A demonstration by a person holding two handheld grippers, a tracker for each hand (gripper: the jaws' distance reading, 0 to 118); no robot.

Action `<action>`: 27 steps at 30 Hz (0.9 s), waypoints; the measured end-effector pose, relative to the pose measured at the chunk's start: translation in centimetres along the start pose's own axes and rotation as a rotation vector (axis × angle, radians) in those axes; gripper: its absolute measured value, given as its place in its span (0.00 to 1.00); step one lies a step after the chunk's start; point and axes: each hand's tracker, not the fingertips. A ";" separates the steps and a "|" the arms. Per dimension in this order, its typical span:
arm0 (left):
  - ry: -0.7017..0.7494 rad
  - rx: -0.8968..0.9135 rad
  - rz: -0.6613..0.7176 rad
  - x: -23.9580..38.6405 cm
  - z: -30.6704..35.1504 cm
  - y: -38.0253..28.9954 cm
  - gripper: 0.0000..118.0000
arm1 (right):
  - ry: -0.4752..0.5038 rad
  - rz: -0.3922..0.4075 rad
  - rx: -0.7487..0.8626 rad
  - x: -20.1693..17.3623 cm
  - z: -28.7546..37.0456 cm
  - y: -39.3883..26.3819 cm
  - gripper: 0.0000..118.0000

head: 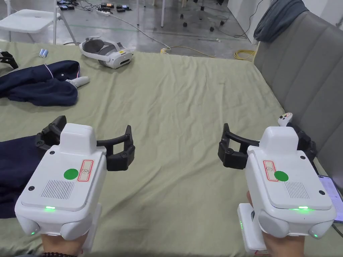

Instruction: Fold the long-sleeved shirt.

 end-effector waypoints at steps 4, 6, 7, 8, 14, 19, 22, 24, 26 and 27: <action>-0.001 0.001 0.002 0.1 0.0 0.0 0.94 | 0.004 -0.003 -0.001 0.0 0.1 0.0 1.00; -0.004 -0.002 -0.008 0.2 -0.1 0.0 0.94 | 0.011 0.000 -0.001 0.0 0.1 0.0 1.00; -0.005 -0.003 -0.009 0.2 -0.1 0.0 0.94 | 0.010 0.002 0.000 0.0 0.1 -0.1 1.00; -0.006 -0.002 -0.009 0.2 -0.1 0.0 0.94 | 0.007 0.005 0.001 -0.1 0.1 -0.1 1.00; -0.006 -0.003 -0.004 0.1 -0.1 0.0 0.94 | 0.004 0.004 -0.001 0.0 0.2 -0.1 1.00; -0.005 -0.004 -0.003 0.1 -0.1 0.2 0.94 | -0.003 0.003 0.000 0.1 0.2 0.0 1.00; -0.006 -0.002 -0.006 0.1 -0.1 0.3 0.94 | -0.002 0.003 0.002 0.1 0.3 0.0 1.00; -0.007 0.001 -0.007 0.2 -0.1 0.4 0.94 | 0.001 0.004 0.006 0.2 0.3 0.0 1.00; -0.010 0.002 -0.008 0.2 -0.1 0.4 0.94 | 0.006 0.007 0.009 0.2 0.3 0.0 1.00; -0.010 0.003 -0.008 0.2 -0.1 0.4 0.94 | 0.004 0.009 0.010 0.1 0.3 0.1 1.00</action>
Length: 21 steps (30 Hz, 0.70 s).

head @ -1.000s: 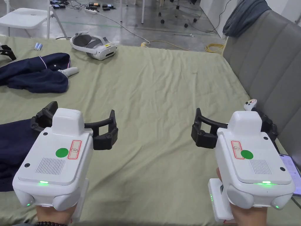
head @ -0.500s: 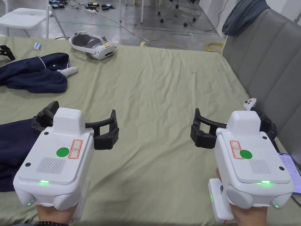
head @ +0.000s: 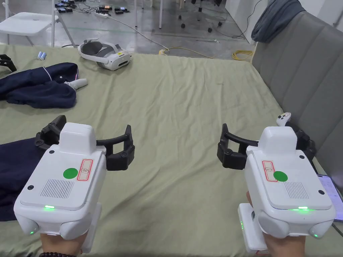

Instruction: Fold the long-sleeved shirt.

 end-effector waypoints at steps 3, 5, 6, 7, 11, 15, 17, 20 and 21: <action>-0.002 0.000 -0.001 0.0 0.0 0.0 0.94 | -0.004 -0.001 0.001 0.0 0.0 0.1 1.00; -0.001 0.007 -0.005 0.0 0.1 0.1 0.94 | -0.010 0.002 -0.003 0.0 0.0 0.1 1.00; -0.001 0.013 -0.003 0.0 0.1 0.1 0.94 | -0.014 0.005 -0.007 -0.1 0.0 0.1 1.00; -0.003 0.015 0.000 0.0 0.2 0.2 0.94 | -0.016 0.006 -0.009 -0.1 0.0 0.1 1.00; 0.000 0.010 -0.003 0.0 0.0 0.2 0.94 | -0.019 -0.005 -0.011 0.0 0.0 0.1 1.00; -0.001 0.010 -0.002 0.0 0.1 0.2 0.94 | -0.032 -0.016 -0.027 -0.1 -0.2 0.1 1.00; 0.000 0.008 -0.002 0.0 0.0 0.2 0.94 | -0.031 -0.019 -0.040 0.0 -0.4 0.0 1.00; 0.001 0.008 -0.001 0.0 0.0 0.2 0.94 | -0.014 -0.022 -0.054 0.1 -0.3 -0.2 1.00; 0.003 0.007 0.000 0.0 0.0 0.2 0.94 | 0.008 -0.035 -0.067 0.3 -0.3 0.0 1.00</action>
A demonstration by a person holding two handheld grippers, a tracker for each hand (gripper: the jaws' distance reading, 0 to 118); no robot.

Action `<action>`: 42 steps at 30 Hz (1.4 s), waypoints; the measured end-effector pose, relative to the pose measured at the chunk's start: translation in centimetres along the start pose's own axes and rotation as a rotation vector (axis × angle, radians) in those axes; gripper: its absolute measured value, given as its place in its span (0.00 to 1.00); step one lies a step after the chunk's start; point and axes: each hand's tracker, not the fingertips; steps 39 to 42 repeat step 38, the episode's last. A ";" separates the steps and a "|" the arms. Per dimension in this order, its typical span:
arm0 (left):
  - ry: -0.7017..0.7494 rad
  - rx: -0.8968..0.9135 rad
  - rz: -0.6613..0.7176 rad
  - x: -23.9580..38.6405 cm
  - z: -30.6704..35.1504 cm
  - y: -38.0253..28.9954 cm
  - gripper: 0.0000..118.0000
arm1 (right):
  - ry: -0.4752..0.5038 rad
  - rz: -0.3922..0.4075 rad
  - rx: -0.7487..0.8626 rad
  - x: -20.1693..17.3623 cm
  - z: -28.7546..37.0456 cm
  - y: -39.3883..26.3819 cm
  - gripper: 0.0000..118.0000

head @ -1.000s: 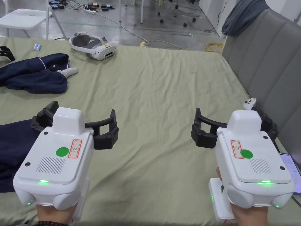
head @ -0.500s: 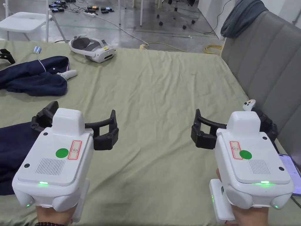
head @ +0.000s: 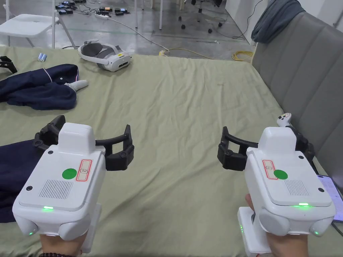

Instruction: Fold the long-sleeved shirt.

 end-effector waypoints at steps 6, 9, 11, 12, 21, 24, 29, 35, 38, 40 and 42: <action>-0.002 -0.006 -0.003 -0.1 0.0 -0.2 0.94 | 0.078 -0.124 -0.009 1.1 -0.3 0.1 1.00; 0.002 -0.009 0.002 -0.1 0.0 -0.3 0.94 | 0.071 -0.065 0.002 0.9 -0.3 0.0 1.00; 0.002 -0.011 0.009 -0.1 -0.1 -0.3 0.94 | 0.053 -0.028 -0.001 0.7 -0.4 -0.3 1.00; 0.002 -0.012 0.010 0.0 -0.1 -0.3 0.94 | 0.044 -0.018 -0.010 0.5 -0.3 -0.3 1.00; 0.010 -0.018 0.003 -0.1 0.0 -0.3 0.94 | -0.016 -0.125 -0.206 0.0 -0.1 1.7 1.00; 0.015 -0.019 0.005 -0.1 0.0 -0.3 0.94 | -0.047 -0.075 -0.191 -0.6 0.3 2.4 1.00; 0.012 -0.018 0.009 -0.2 0.1 -0.4 0.94 | -0.055 -0.090 -0.209 -0.4 -0.5 1.9 1.00; 0.017 -0.022 0.013 -0.3 0.0 -0.4 0.94 | -0.069 -0.138 -0.223 -0.3 -0.1 1.8 1.00; 0.017 -0.024 0.017 -0.3 -0.1 -0.5 0.94 | -0.047 -0.153 -0.243 -0.3 -0.2 1.7 1.00; 0.017 -0.024 0.017 -0.3 -0.1 -0.5 0.94 | -0.047 -0.153 -0.243 -0.3 -0.2 1.7 1.00; 0.017 -0.024 0.017 -0.3 -0.1 -0.5 0.94 | -0.047 -0.153 -0.243 -0.3 -0.2 1.7 1.00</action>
